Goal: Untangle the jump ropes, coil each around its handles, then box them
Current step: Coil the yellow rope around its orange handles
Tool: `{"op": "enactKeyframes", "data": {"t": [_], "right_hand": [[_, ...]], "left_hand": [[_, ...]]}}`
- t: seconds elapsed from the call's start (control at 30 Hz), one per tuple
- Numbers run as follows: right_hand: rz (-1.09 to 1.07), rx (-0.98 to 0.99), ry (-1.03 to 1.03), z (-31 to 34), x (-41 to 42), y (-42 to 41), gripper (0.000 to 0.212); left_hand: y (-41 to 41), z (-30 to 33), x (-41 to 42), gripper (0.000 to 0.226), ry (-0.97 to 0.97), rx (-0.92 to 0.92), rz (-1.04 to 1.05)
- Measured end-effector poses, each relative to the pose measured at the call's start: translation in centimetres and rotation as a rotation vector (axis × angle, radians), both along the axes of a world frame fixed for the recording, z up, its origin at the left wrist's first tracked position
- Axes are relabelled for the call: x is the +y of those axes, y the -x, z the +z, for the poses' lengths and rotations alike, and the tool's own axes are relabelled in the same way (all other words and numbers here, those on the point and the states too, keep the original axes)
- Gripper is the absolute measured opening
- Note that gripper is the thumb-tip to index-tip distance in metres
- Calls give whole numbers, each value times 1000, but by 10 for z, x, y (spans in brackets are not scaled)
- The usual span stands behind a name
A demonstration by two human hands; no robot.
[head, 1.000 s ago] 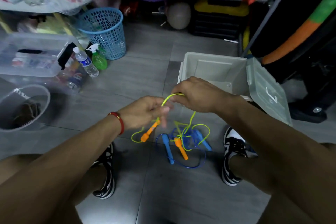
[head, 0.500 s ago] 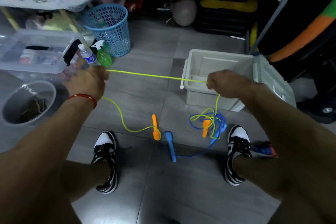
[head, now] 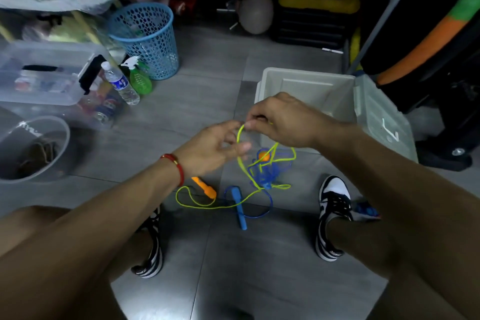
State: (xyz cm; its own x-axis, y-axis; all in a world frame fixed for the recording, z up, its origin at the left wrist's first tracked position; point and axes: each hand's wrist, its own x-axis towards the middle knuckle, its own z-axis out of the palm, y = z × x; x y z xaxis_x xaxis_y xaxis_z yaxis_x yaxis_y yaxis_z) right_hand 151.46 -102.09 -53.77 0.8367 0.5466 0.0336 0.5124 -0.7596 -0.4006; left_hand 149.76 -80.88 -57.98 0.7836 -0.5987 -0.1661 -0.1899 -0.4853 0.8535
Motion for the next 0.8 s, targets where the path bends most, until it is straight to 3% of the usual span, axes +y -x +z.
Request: {"op": "enactKeyframes", "data": {"t": [0.07, 0.17, 0.3, 0.43, 0.53, 0.6, 0.63, 0.7, 0.8], "right_hand": [[-3, 34, -11, -7, 0, 0, 20], [58, 172, -17, -34, -9, -2, 15], [42, 360, 61, -89, -47, 5, 9], [-93, 407, 184, -99, -80, 4, 22], [-152, 327, 121, -70, -81, -6, 19], [-141, 327, 50, -50, -74, -6, 25], [-125, 333, 12, -42, -69, -4, 26], [-100, 353, -132, -31, -55, 1, 26], [-66, 359, -278, -19, -30, 9, 27]], "left_hand": [[-7, 3, 5, 27, -14, -75, 10], [-19, 11, 16, 26, 28, -203, 85], [-32, 18, 41, 24, 144, -337, 428], [-47, 15, 64, 23, 7, -394, 721], [-52, 2, 71, 15, -443, -291, 618], [-41, -5, 62, 32, -771, -239, 443], [-34, -6, 54, 53, -785, -244, 351], [-21, -6, 33, 78, -544, -268, 160], [-3, 2, 0, 68, -270, -164, -67]]}}
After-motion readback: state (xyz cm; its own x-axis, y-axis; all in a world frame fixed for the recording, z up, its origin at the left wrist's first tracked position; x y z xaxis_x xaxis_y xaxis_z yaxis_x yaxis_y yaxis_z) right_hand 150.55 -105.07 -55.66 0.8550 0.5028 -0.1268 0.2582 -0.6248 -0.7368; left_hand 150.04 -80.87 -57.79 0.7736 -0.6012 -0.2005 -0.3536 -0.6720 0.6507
